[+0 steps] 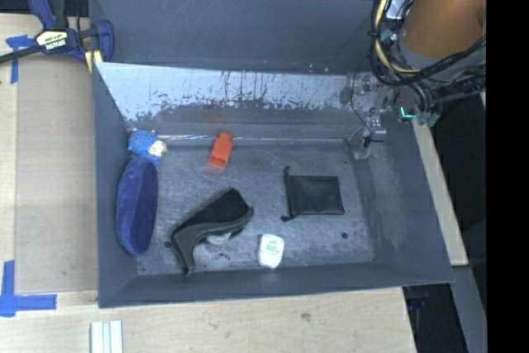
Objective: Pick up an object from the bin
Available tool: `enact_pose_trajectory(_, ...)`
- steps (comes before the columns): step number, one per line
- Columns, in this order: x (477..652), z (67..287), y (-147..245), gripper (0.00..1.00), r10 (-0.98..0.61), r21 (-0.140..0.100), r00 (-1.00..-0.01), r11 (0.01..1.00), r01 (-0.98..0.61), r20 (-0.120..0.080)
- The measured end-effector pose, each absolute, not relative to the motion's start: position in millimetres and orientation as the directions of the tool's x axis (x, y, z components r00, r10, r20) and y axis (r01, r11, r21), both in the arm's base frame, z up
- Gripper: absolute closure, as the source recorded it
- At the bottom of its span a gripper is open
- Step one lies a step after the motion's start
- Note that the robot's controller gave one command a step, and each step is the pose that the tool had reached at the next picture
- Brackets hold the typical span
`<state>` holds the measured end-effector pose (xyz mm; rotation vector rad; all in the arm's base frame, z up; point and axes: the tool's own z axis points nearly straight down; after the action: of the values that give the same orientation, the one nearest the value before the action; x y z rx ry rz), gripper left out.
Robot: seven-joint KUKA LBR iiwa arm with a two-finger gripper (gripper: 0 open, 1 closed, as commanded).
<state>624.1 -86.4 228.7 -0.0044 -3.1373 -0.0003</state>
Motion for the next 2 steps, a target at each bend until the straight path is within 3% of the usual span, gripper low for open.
enact_pose_trajectory(1, 583.3, 66, -57, 0.0, 0.141, 0.001, -0.99, 0.99, 0.141, 0.004)
enact_pose_trajectory(2, 568.8, 101, -49, 0.0, 0.234, 0.0, -0.972, 0.972, 0.234, -0.001)
